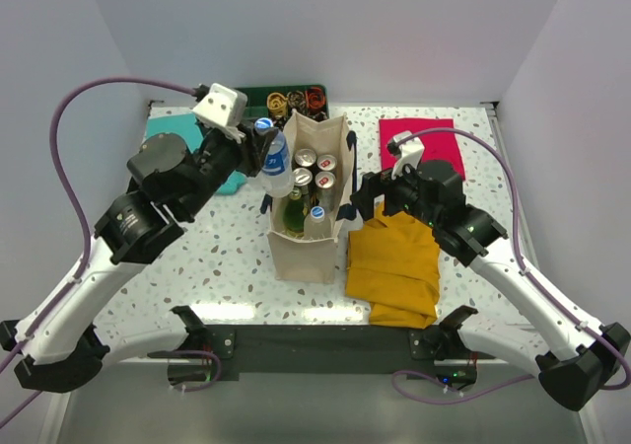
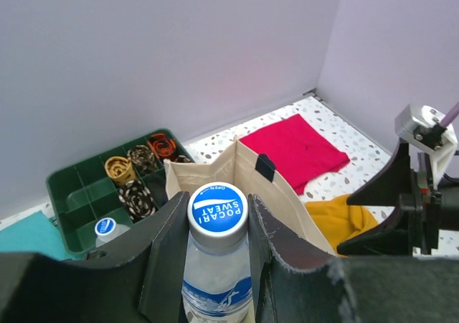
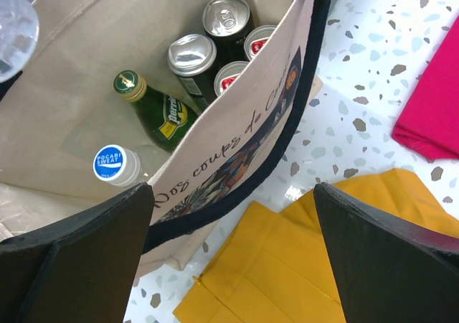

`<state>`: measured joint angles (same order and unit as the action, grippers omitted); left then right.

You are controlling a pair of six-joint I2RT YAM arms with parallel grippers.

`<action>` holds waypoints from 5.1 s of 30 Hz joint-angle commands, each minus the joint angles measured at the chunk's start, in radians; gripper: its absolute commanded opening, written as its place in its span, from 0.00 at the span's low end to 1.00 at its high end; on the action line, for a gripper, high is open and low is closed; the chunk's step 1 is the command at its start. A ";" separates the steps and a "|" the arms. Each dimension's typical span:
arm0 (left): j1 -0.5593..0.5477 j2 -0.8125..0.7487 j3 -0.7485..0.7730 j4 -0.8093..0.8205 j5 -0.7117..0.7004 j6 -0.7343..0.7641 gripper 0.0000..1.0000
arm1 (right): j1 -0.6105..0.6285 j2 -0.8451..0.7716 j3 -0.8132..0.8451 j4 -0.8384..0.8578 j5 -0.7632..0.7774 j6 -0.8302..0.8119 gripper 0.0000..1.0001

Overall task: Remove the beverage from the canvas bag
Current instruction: Place the drink at the center of the board.

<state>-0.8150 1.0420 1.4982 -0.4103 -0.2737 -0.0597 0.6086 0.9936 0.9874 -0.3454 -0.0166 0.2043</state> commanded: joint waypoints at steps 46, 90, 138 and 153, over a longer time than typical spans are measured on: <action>0.192 -0.037 -0.334 0.386 -0.245 -0.008 0.00 | 0.000 0.011 0.039 0.006 0.015 -0.005 0.98; 0.372 0.075 -0.572 0.637 0.212 -0.063 0.00 | 0.002 0.030 0.039 0.009 0.060 -0.002 0.98; 0.399 0.331 -0.558 0.932 0.409 0.067 0.00 | 0.002 0.132 0.079 0.049 0.020 0.015 0.98; 0.444 0.374 -0.550 1.041 0.360 0.027 0.00 | 0.000 0.181 0.088 0.057 0.020 0.014 0.98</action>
<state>-0.3832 1.4170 0.8902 0.4259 0.0971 -0.0181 0.6083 1.1736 1.0321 -0.3264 0.0086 0.2089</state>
